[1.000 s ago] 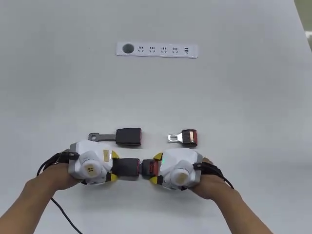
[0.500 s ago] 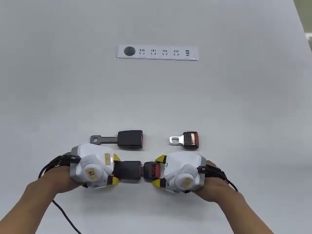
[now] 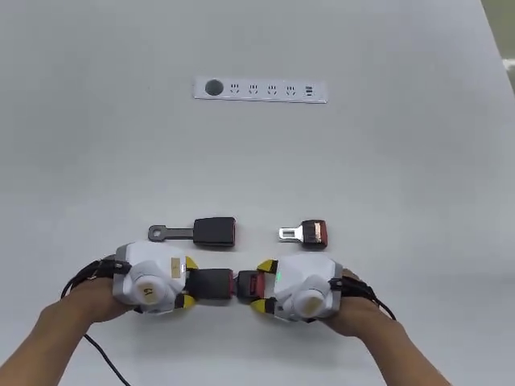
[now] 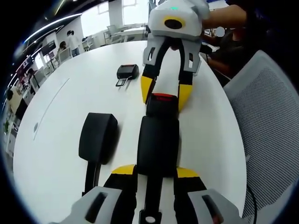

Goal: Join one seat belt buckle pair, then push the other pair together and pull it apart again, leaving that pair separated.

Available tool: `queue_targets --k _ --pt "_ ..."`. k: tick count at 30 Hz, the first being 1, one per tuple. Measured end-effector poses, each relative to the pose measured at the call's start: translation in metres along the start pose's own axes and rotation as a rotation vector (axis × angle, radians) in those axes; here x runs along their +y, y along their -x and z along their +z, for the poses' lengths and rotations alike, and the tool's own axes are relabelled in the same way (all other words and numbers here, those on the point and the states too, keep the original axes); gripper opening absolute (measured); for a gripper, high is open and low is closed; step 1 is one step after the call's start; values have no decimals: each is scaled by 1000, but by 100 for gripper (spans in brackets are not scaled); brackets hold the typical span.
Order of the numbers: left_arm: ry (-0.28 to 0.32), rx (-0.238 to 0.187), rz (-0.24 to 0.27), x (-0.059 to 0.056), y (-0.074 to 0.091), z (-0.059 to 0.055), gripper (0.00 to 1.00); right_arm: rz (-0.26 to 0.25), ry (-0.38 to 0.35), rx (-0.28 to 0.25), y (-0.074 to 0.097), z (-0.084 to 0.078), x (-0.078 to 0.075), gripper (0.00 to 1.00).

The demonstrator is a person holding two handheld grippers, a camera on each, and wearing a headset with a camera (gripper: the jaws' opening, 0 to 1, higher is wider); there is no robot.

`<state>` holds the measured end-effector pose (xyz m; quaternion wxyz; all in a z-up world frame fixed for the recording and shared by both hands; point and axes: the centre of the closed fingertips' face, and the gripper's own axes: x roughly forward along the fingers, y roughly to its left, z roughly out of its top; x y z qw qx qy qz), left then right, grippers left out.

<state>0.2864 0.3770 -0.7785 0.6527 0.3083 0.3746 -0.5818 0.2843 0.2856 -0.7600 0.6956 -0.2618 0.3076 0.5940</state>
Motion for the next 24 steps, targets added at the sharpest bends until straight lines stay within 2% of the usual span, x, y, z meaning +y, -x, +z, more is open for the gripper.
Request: queue_targets --k 10,18,24 --pt "-10 4 3 0 1 2 31 7 -12 10 -6 0 0 31" --pt "6 5 4 0 0 0 33 4 2 10 -8 -2 -1 33" --pt "13 -3 4 -2 2 1 38 -15 -1 -7 -2 2 -8 40"
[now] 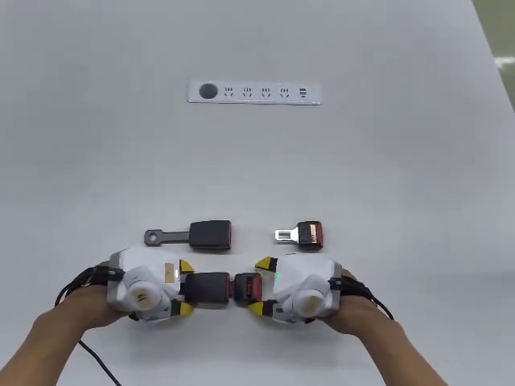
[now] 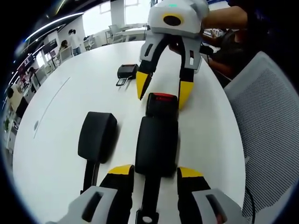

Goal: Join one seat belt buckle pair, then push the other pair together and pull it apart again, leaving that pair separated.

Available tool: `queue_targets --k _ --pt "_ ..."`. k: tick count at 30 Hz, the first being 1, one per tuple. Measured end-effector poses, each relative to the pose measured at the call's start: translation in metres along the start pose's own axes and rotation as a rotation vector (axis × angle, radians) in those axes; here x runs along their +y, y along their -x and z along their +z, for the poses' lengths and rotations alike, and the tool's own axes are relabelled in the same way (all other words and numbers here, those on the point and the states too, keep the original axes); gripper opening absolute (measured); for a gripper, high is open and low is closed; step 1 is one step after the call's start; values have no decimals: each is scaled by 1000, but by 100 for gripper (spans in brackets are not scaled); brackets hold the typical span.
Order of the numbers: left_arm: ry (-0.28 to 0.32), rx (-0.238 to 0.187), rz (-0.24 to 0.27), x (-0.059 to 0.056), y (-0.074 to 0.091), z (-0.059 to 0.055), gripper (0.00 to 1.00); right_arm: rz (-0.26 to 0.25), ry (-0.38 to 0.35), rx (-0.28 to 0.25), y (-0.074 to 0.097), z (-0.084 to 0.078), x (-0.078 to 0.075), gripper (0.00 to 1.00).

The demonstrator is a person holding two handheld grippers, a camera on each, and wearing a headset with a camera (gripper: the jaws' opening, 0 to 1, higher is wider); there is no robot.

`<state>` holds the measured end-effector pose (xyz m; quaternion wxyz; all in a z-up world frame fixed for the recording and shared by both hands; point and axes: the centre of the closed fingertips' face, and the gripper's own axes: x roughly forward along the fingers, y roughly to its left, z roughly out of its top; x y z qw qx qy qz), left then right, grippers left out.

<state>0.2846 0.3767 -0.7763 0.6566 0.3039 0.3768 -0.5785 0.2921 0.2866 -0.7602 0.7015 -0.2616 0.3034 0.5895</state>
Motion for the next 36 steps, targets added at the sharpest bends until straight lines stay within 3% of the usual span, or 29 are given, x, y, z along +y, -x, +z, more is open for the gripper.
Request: queue_targets --k 13,21,27,36 --pt "54 -44 32 9 16 4 46 -31 -38 -32 17 -4 -15 49" --pt "76 -65 63 20 28 5 49 -53 -53 -45 26 -5 -26 50" --pt "106 -99 89 30 37 14 50 -71 -58 -46 36 -3 -32 50" --pt "123 -113 108 44 41 19 51 -109 -73 -38 50 -10 -48 52"
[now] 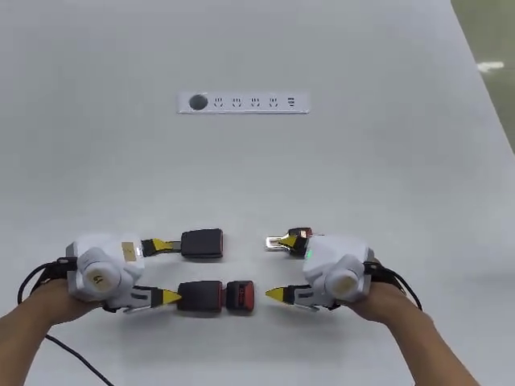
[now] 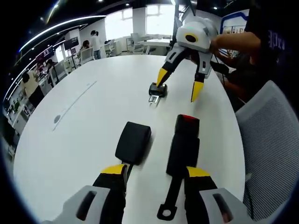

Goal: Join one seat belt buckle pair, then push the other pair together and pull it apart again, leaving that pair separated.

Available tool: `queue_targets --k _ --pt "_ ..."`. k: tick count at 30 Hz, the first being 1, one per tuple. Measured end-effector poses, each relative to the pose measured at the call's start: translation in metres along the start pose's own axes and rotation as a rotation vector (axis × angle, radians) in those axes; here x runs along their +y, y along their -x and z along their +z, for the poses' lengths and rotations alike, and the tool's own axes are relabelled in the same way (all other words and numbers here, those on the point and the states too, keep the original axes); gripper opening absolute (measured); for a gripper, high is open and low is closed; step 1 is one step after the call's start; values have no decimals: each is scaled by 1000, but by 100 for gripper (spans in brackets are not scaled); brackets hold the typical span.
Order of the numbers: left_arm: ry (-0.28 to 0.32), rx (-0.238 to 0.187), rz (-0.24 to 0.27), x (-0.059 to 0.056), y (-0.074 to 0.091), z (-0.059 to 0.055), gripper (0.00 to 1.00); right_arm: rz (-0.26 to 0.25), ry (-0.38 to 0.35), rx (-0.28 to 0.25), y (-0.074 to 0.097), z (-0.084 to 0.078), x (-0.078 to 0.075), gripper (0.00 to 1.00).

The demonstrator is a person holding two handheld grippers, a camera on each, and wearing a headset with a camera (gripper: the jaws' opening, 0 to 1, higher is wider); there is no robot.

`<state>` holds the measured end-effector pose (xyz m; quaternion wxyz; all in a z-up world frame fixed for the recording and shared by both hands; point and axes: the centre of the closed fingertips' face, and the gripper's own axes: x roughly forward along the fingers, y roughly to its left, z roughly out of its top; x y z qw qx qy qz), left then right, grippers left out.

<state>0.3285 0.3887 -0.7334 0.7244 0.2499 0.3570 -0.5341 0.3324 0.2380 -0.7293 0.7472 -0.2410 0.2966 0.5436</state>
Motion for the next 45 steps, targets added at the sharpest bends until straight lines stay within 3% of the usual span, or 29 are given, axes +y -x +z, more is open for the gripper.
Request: queue_targets --k 10,23,30,37,45 --pt "1 10 15 16 -5 6 52 -32 -11 13 8 -14 -22 53" --pt "-19 17 14 38 -14 15 52 -54 -13 27 13 -21 -40 53" --pt "-38 33 -2 43 -21 18 52 -54 -12 35 16 -23 -48 52" --pt "-56 51 -28 47 -30 16 51 -40 -6 47 7 -35 -54 52" --pt "-85 86 -72 44 -41 16 48 -12 6 82 -5 -51 -61 50"
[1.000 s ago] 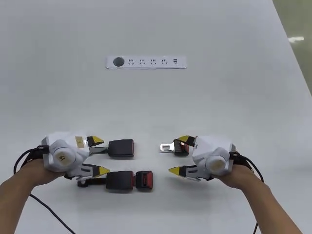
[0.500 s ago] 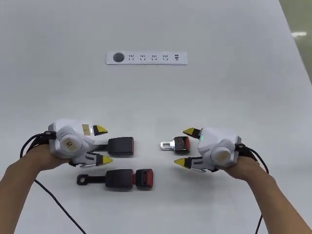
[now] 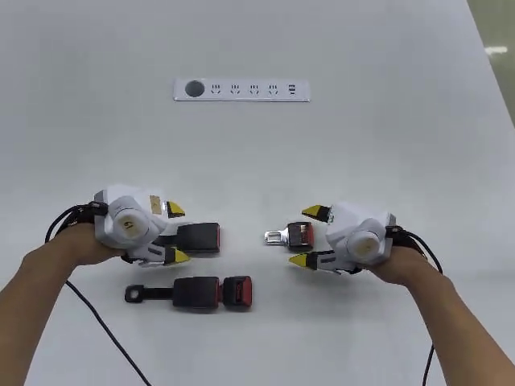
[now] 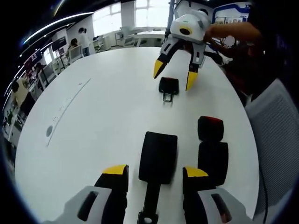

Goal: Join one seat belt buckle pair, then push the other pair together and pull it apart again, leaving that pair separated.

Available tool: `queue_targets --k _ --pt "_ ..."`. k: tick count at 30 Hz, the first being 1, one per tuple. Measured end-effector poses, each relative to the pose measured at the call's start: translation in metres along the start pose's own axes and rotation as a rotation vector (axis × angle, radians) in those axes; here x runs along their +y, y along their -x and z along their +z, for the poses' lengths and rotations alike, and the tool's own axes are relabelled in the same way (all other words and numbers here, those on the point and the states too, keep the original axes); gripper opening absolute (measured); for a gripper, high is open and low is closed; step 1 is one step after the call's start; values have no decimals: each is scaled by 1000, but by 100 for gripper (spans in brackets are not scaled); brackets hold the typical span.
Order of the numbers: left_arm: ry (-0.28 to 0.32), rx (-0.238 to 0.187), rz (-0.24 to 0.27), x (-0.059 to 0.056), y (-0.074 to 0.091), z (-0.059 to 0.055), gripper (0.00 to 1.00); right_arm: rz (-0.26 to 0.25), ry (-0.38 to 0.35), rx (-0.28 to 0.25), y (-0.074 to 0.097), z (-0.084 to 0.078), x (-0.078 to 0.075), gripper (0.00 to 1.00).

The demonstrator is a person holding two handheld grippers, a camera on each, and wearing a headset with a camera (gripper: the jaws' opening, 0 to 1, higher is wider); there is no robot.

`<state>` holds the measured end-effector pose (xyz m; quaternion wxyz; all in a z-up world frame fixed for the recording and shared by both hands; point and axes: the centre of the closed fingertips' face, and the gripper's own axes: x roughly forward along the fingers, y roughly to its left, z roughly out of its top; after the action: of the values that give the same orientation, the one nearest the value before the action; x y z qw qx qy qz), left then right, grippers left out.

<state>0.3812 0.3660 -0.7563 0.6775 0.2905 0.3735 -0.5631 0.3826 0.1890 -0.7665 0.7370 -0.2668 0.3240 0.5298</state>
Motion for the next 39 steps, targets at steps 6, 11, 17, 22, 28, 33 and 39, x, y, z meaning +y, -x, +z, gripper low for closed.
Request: queue_targets --k 6,11,17,22,28,33,39 --pt "-21 29 -26 0 -7 -2 44 28 19 34 -4 -6 -1 45" --pt "-35 58 -49 -1 -13 -8 40 45 33 63 -6 -13 -3 42" --pt "-61 81 -70 -4 -15 -9 38 63 30 70 -6 -14 -2 37" --pt "-74 99 -68 -2 -17 -13 34 63 27 76 -5 -14 -2 35" --pt "-89 103 -62 -1 -18 -15 33 66 30 79 -6 -15 -2 34" --pt "-103 122 -56 -2 -18 -13 33 63 50 87 -5 -14 -1 33" --pt "-99 126 -55 0 -19 -15 33 61 54 90 -5 -15 -1 32"
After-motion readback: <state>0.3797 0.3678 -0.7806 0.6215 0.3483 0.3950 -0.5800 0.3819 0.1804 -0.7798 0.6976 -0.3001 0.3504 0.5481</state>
